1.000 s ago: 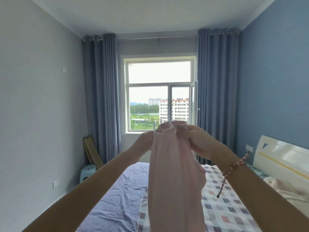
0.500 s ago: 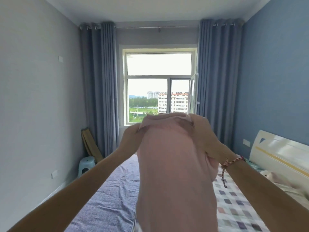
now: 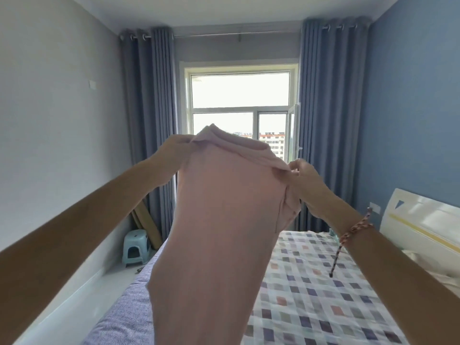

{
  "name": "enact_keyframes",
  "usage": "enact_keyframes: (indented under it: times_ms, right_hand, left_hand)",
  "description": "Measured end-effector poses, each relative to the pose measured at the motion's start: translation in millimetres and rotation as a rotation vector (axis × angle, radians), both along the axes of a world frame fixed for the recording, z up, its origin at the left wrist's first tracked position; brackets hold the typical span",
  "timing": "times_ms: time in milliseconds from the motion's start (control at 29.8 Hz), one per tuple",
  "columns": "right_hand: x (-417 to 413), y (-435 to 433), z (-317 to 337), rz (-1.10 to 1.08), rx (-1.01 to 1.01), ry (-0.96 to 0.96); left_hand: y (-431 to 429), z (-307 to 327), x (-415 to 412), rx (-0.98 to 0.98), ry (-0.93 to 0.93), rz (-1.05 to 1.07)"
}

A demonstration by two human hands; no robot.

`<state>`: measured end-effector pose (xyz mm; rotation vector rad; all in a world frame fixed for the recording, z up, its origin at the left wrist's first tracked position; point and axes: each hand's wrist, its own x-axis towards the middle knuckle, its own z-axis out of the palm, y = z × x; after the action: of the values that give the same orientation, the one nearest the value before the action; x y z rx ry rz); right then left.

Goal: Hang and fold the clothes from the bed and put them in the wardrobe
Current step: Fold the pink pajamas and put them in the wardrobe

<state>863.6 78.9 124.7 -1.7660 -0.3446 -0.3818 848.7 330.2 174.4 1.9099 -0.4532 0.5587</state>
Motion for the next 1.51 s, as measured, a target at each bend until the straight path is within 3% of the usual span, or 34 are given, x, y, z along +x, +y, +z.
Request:
enact_keyframes:
  times_ms: [101,201,269,436,504,604,739,873,1007,1142,1276,1377,1511]
  right_hand:
    - [-2,21,3,-0.010,-0.145,-0.084]
    - [-4,28,19,0.185,-0.268,0.090]
    - [-2,33,31,0.290,-0.229,0.160]
    - [26,74,51,0.412,-0.086,-0.011]
    - [42,88,44,0.417,-0.050,0.003]
    - [99,121,8,0.325,-0.222,0.097]
    - [173,182,-25,0.218,-0.200,0.158]
    - [206,220,16,0.139,-0.097,-0.047]
    - [179,229,87,0.118,0.051,-0.322]
    - [125,210,100,0.152,-0.056,-0.482]
    - [76,185,11,0.233,-0.234,-0.427]
    - [42,173,-107,0.343,-0.368,-0.307]
    - [-28,146,-298,0.496,-0.555,0.105]
  left_hand:
    - [12,9,-10,-0.071,0.137,0.012]
    - [35,12,-16,-0.037,0.157,0.018]
    - [53,13,-21,-0.030,0.172,0.001]
    - [93,19,-7,-0.198,0.235,-0.048]
    - [104,11,8,-0.132,0.276,-0.028]
    - [135,-23,48,0.154,0.351,0.125]
    - [173,-48,113,0.042,0.480,0.163]
    - [191,-7,148,-0.077,0.349,0.286]
    - [192,73,123,-0.088,0.052,0.336]
    - [176,92,57,0.043,-0.074,0.317]
    - [166,9,-7,0.276,0.098,0.273]
    - [150,-106,-49,0.547,0.262,0.172]
    - [118,-305,-119,0.745,0.628,0.114]
